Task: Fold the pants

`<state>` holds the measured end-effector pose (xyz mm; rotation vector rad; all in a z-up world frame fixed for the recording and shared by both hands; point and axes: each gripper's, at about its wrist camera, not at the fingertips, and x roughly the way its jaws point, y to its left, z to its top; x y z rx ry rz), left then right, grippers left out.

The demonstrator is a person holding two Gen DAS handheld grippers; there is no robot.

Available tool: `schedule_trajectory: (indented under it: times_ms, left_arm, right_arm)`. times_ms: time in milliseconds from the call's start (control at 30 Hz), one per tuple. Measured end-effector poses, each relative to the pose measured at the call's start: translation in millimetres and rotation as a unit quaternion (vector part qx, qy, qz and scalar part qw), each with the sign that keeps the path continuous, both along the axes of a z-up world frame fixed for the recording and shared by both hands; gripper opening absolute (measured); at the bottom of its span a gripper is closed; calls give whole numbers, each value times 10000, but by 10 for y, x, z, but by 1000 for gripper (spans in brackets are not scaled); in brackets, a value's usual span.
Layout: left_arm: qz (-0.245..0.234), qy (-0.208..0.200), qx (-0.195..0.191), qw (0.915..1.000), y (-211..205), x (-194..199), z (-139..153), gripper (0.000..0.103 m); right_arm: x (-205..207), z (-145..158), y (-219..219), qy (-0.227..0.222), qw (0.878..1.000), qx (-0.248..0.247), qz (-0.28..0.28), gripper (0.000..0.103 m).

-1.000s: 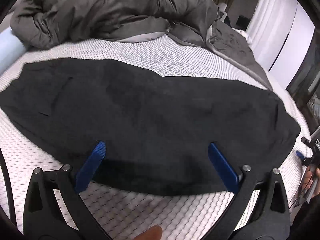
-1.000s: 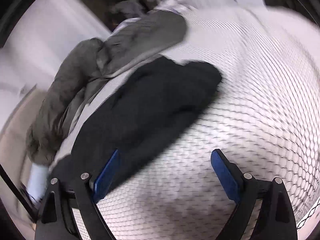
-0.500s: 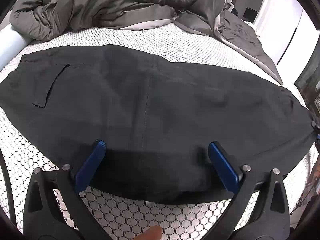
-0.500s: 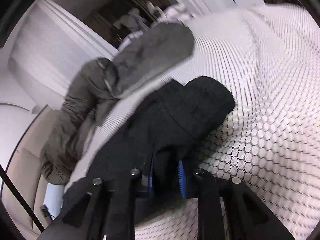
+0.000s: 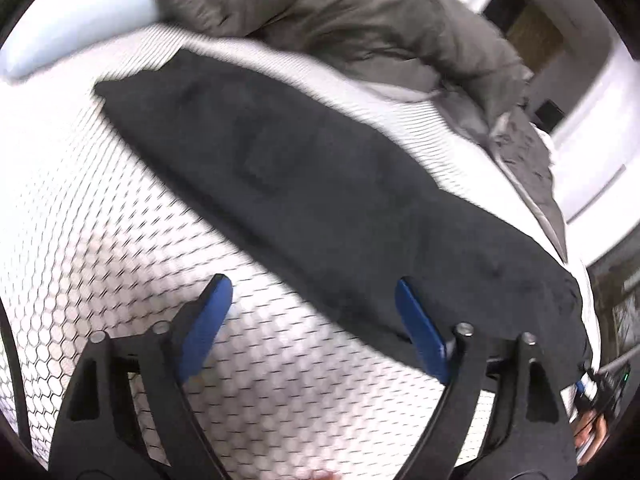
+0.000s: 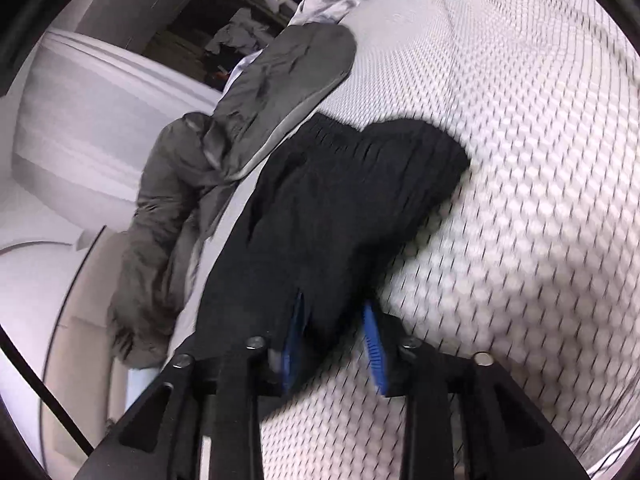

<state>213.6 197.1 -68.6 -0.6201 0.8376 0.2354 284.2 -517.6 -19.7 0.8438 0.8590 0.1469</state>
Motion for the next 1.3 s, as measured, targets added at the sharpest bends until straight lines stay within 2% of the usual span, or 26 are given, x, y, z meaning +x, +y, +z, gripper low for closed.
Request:
schedule_trajectory:
  times_ms: [100,200,267,300,333,367,433,500,600,700,833,1067,1167,1200,1300]
  left_arm:
    - [94,-14,-163,9998,80,14,-51,74]
    - [252,-175,-546,9980,198,59,-88,73]
    - [483,-328,-767,9953,300,116,-116,63]
    - [584,-366,-765,9947,328,142,-128,52]
    - [665,-376,-686,9947,346,179,-135,35]
    - [711,-372,-546,9953,351,222,-143,26]
    - [730,-420,-417,9956,332,271,-170,14]
    - [764,-523,-352,9951,303,260,-155,11]
    - [775,-773,-358,9933,281,157,-74,9]
    - [705,-925,-261,9929,237,-61,29,8]
    - [582,-1026,-12,9930,162,-449,173,8]
    - [555,-931,-214,9939,151,-1098,4,10]
    - [542,-916,-289,9939,156,-1232,-47,14]
    - [530,-944,-267,9938,147,-1247,-37,14]
    - [442,-976,-180,9941,101,-1255,-32,15]
  right_arm:
    - [46,-12,90,21,9998,-3,184,38]
    - [90,-48,147,83,9995,25,307,38]
    - [141,-74,181,117,9993,37,361,39]
    - [196,-85,224,129,9992,31,370,39]
    - [227,-96,233,121,9993,17,346,39]
    - [248,-102,230,45,9996,2,273,39]
    - [330,-147,234,13,9998,-6,215,39]
    - [385,-179,222,-72,9999,2,119,39]
    - [389,-162,231,-289,9994,-186,-97,17]
    - [312,-84,290,-508,9977,-424,-149,7]
    - [45,-18,307,-594,9971,-438,-169,6]
    - [-662,-24,291,-693,9965,-458,-72,6]
    - [-640,-88,245,-555,9979,-317,-62,8]
    - [-624,-91,238,-542,9979,-353,-87,11]
    - [-560,-75,269,-581,9962,-625,-150,11]
